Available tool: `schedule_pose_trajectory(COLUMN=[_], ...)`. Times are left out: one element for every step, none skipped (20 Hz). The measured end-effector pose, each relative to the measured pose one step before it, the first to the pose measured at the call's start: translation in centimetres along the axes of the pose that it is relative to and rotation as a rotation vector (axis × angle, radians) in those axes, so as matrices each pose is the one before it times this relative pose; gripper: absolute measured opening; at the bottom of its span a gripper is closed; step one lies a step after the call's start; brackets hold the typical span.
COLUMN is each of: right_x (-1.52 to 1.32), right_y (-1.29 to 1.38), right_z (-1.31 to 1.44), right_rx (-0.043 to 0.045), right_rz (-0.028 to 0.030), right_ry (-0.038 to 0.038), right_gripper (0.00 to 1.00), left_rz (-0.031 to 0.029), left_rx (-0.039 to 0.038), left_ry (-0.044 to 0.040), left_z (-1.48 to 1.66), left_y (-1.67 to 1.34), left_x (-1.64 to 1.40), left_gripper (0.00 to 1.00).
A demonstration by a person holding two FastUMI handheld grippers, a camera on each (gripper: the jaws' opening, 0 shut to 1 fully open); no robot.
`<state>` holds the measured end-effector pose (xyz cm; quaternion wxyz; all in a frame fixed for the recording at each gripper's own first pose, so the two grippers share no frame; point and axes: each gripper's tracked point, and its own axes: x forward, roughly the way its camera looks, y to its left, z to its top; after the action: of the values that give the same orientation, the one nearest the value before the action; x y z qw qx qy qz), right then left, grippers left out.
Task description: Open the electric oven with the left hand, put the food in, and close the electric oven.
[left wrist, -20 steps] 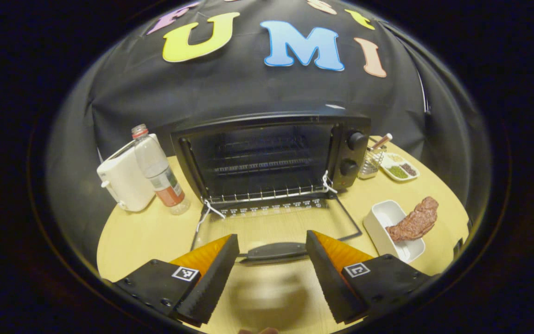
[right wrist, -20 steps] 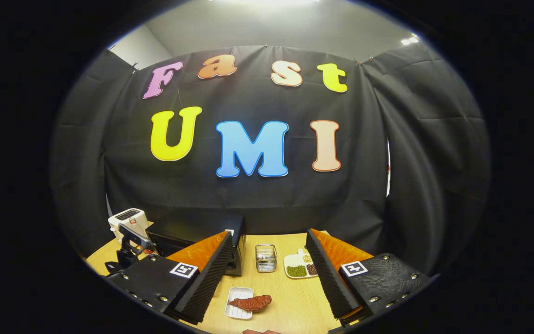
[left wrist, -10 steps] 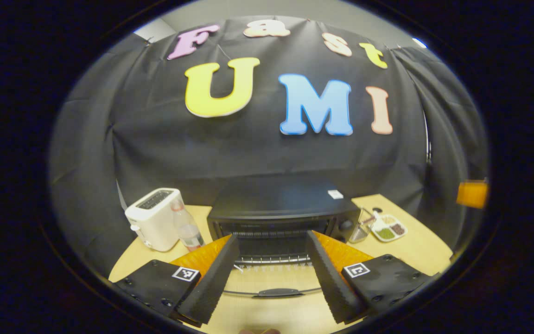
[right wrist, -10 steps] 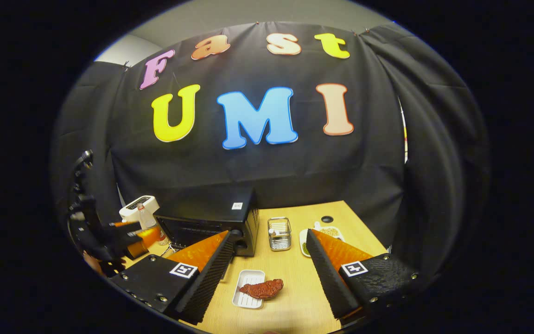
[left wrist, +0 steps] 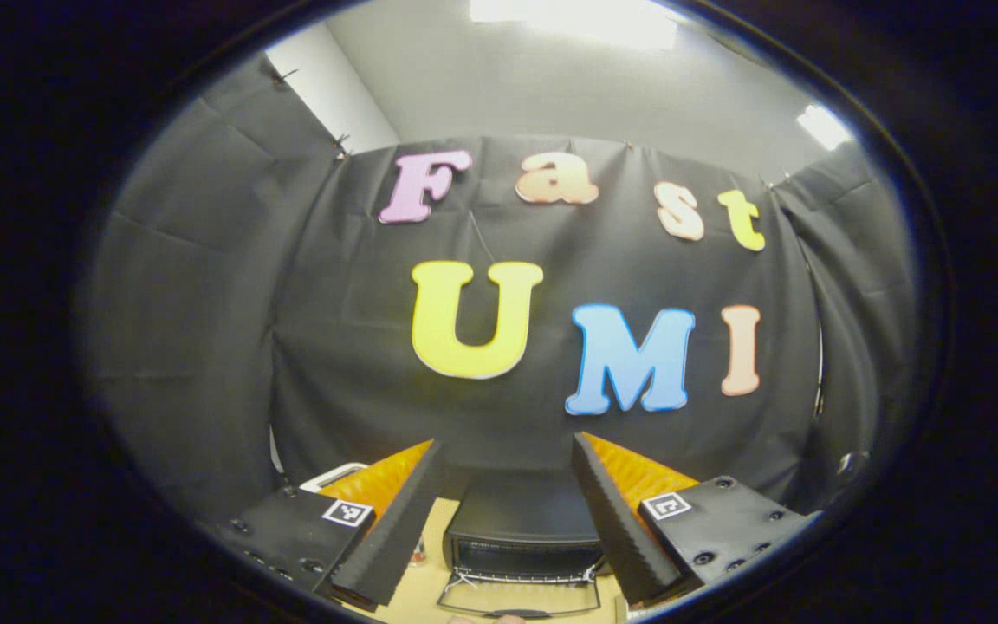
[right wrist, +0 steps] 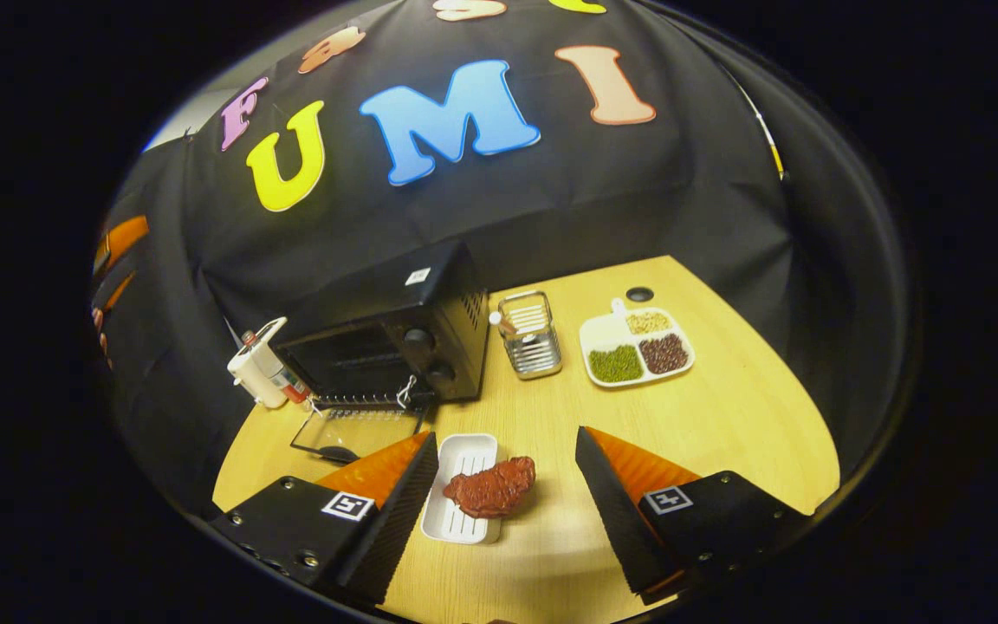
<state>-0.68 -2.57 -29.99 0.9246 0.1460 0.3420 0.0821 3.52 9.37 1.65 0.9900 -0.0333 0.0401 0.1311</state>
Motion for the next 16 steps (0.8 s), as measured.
schedule_pose_trajectory(right_x=[0.805, 0.985, 0.903, 0.815, 0.828, 0.733, 0.651, 0.42, 0.297, 0.399, 0.326, 0.507, 0.128, -0.055, 0.529, 0.074], right_y=[-0.304, 0.001, -0.001, -0.236, -0.301, -0.253, -0.044, 0.146, 0.027, -0.247, 0.218, 0.405, 0.352, -0.059, 0.28, 0.693], right_z=[-1.243, -1.141, -0.884, -1.022, -0.757, -0.829, -0.457, -0.353, -0.015, -0.051, -0.123, 0.28, -0.014, -0.15, 1.187, -0.682], right_rx=[0.01123, 0.01835, 0.01952, 0.01773, 0.01766, 0.01654, 0.02198, 0.02386, 0.02461, 0.02432, 0.03255, 0.04221, 0.05434, 0.04736, 0.04764, 0.0363], right_rz=[0.01075, 0.02126, 0.01496, 0.0087, 0.00578, 0.00398, 0.01143, 0.01739, 0.01543, 0.00302, 0.02374, 0.02447, 0.01499, 0.00325, 0.03975, 0.02389], right_ry=[0.0313, 0.0231, 0.02421, 0.02299, 0.02134, 0.02227, 0.01861, 0.01248, 0.0076, 0.00504, 0.00389, 0.00344, 0.01231, 0.02317, -0.0022, -0.00833], right_gripper=[0.97, 0.98, 0.97, 0.97, 0.98, 0.97, 0.97, 0.98, 0.93, 0.89, 0.76, 0.76, 0.51, 0.36, 0.25, 0.27], left_rz=[0.01115, 0.01426, 0.02094, 0.01551, 0.00893, 0.0043, 0.0084, 0.01217, 0.01324, 0.01177, 0.01176, 0.01058, 0.00585, -0.00481, -0.01165, -0.01083], left_rx=[0.00987, 0.02221, 0.0318, 0.02544, 0.00977, 0.0007, 0.00152, 0.00669, 0.00795, 0.00534, 0.00247, 0.00033, -0.00448, -0.00744, -0.00512, 0.0005], left_ry=[-0.0168, -0.01881, -0.01065, 0.01183, 0.0207, 0.01581, 0.0137, 0.01129, 0.00937, 0.00676, 0.0029, 0.00093, 0.00657, 0.00952, 0.0087, 0.00154], left_z=[1.01, 0.474, 0.237, -0.486, -0.61, -0.702, -0.338, -0.379, -0.327, -0.312, -0.277, -0.251, -0.338, -0.529, -0.317, -0.304], left_y=[0.411, 0.36, 0.456, 0.212, -0.143, -0.347, -0.005, 0.171, 0.228, 0.057, 0.124, 0.178, 0.084, -0.139, -0.248, 0.004], left_x=[-0.076, -0.02, -0.244, -0.177, -0.404, -0.254, -0.216, -0.132, -0.217, -0.25, -0.278, -0.36, -0.24, -0.048, 0.021, 0.189], left_gripper=[0.97, 0.98, 0.98, 0.99, 1.0, 1.0, 1.0, 0.97, 0.97, 1.0, 1.0, 0.97, 0.94, 0.91, 0.92, 0.93])
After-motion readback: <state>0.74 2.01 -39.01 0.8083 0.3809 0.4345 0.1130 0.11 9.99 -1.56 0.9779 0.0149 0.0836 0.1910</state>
